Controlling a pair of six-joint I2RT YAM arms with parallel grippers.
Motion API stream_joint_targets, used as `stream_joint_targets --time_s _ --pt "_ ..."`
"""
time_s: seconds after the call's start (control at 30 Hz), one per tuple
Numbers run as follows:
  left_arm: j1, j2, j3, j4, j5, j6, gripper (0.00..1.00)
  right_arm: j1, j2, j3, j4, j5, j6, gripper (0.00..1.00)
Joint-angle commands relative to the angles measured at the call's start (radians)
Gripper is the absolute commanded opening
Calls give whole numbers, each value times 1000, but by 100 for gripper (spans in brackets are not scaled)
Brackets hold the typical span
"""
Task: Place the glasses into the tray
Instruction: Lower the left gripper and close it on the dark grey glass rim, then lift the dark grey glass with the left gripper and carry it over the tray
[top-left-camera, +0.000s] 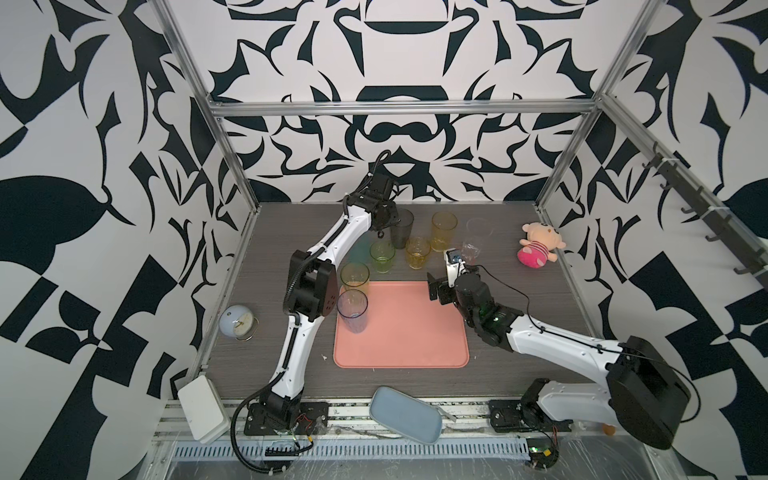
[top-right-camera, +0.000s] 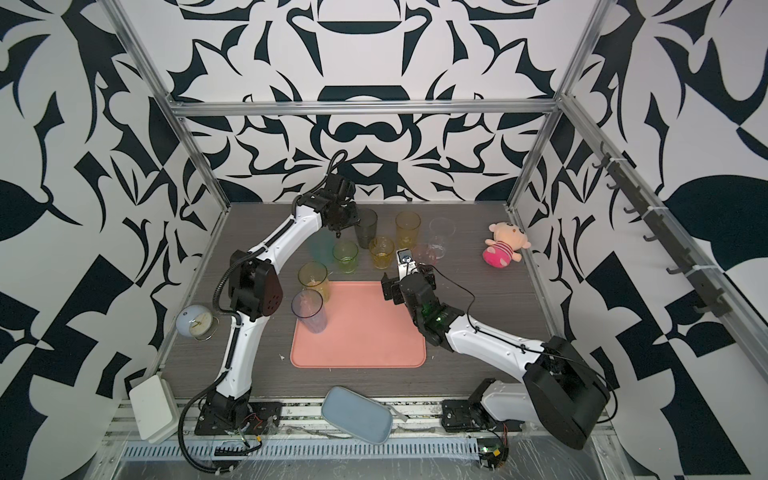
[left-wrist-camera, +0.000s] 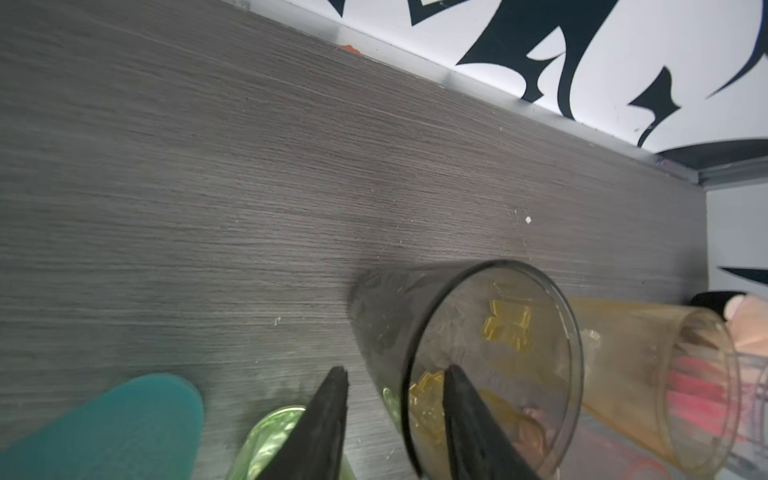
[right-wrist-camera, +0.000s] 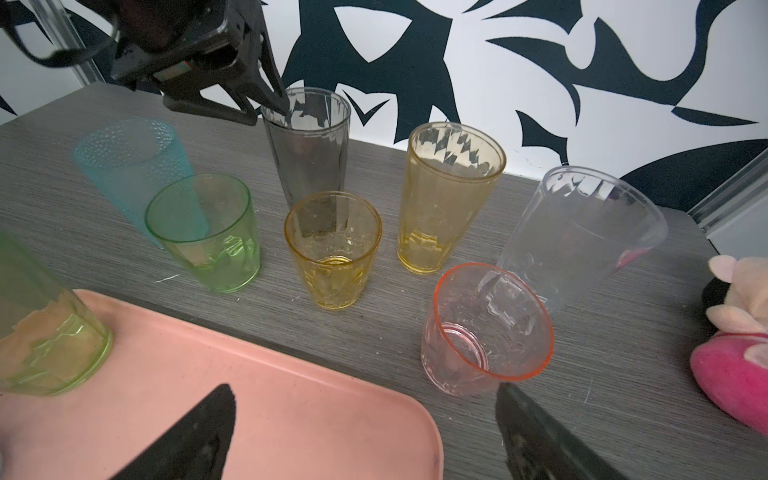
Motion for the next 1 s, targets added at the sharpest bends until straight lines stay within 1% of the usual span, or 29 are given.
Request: stream_joint_targets --time_s 0.0,0.33,0.4,0.43,0.7,0.9,0.97 --pt "7 39 39 -8 10 -5 38 4 -28 7 43 11 8 100" --pt "12 57 44 -16 8 -4 26 4 -24 10 42 7 9 100" --pt "14 57 39 -17 5 -3 19 4 -24 9 42 4 7 99" --pt "14 54 36 -15 2 -3 17 4 -24 10 43 1 7 99" --pt "24 36 16 -8 -6 -3 6 4 -15 14 41 -6 8 99" --pt "32 14 3 -6 -7 -3 0 4 -10 17 38 -12 5 98" --pt "35 -1 -8 4 -10 1 0 4 -9 19 38 -15 5 98"
